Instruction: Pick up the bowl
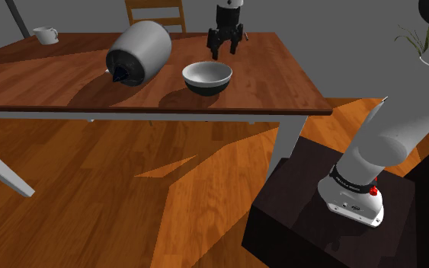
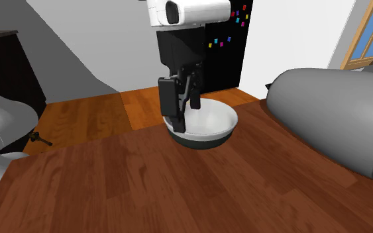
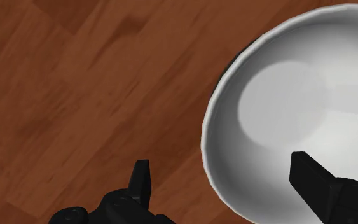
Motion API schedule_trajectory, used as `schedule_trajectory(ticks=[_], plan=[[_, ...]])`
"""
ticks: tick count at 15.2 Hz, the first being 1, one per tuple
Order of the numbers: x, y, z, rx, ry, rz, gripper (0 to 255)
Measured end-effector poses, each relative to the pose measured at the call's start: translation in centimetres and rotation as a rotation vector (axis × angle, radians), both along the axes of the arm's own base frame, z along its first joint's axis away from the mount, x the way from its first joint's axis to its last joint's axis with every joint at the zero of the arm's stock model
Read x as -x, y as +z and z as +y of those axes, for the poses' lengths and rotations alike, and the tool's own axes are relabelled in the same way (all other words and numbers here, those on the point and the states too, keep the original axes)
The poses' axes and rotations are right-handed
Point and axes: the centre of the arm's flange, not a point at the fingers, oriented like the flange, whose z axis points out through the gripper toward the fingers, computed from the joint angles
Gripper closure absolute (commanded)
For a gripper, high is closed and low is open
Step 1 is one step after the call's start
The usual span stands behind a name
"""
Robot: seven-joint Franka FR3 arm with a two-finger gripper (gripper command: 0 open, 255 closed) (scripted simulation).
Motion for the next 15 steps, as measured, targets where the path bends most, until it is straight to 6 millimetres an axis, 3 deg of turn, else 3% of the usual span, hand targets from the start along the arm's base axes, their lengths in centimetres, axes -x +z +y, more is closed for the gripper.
schedule_trajectory(ticks=[4,5,15], plan=[[-0.1,-2.1,-0.1,0.0,0.0,0.0,0],[-0.1,-2.3,-0.1,0.0,0.0,0.0,255],[-0.1,-2.4,-0.1,0.0,-0.001,-0.001,255]])
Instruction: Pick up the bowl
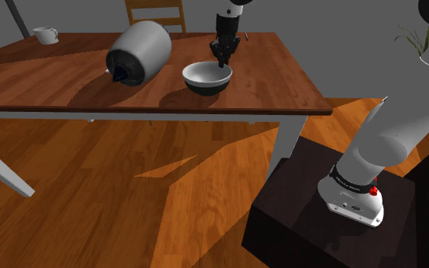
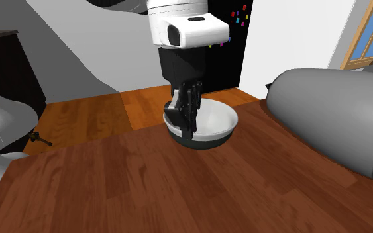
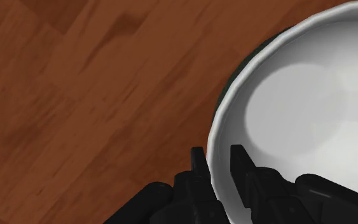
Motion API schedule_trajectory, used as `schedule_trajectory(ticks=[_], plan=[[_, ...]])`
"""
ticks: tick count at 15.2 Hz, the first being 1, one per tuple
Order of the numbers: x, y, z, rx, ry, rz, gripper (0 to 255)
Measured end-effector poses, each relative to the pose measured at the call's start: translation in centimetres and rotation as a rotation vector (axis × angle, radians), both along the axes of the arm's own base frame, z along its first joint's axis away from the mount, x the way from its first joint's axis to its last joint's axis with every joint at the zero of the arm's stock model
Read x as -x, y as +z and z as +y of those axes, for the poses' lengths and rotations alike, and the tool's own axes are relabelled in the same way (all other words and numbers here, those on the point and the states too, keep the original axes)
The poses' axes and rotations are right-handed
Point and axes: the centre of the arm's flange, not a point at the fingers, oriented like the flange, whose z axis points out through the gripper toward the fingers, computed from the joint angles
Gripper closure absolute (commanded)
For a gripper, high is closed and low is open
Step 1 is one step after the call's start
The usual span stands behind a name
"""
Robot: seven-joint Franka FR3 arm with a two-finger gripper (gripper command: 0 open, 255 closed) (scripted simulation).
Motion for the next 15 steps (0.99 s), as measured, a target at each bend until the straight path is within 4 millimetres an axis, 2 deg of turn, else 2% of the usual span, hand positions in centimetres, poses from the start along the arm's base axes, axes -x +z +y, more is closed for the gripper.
schedule_trajectory(ticks=[6,15], plan=[[0.0,2.4,0.1,0.0,0.001,0.001,255],[0.0,7.4,0.0,0.0,0.001,0.001,255]])
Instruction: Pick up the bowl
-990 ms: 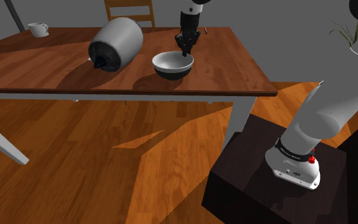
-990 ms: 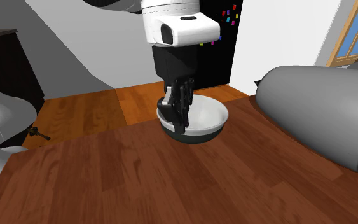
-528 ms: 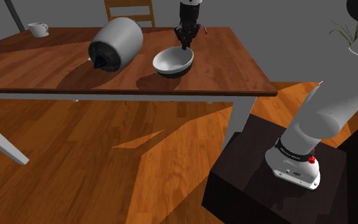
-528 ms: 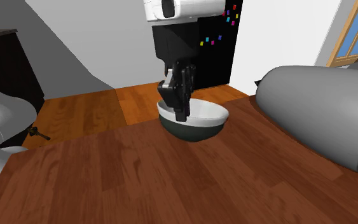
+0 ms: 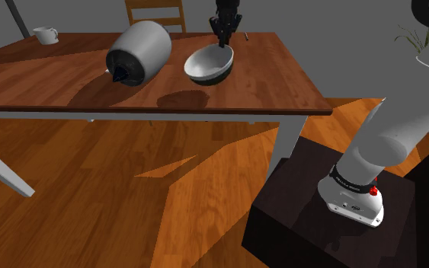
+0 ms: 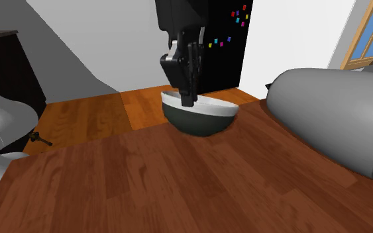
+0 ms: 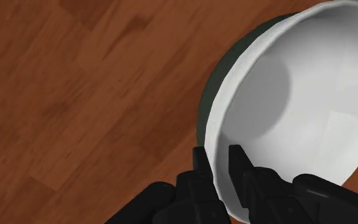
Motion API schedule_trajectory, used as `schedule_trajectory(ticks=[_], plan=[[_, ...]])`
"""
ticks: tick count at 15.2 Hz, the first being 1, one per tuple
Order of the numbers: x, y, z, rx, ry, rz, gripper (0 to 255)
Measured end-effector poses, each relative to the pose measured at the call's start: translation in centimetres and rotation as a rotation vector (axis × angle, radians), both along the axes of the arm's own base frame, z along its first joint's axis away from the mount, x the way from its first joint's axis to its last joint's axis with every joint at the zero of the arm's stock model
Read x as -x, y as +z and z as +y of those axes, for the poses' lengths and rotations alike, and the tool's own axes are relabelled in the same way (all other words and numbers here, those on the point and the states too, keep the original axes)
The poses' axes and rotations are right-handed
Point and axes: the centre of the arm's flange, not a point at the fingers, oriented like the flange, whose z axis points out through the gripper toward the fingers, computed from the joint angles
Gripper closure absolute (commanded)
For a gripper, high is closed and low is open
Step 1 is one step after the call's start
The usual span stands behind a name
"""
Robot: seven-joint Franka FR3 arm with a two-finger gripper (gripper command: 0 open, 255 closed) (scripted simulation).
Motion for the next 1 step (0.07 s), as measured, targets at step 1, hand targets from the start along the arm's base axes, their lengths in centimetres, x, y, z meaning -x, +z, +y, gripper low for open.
schedule_trajectory(ticks=[1], plan=[[-0.01,0.22,0.01,0.0,0.0,0.0,255]])
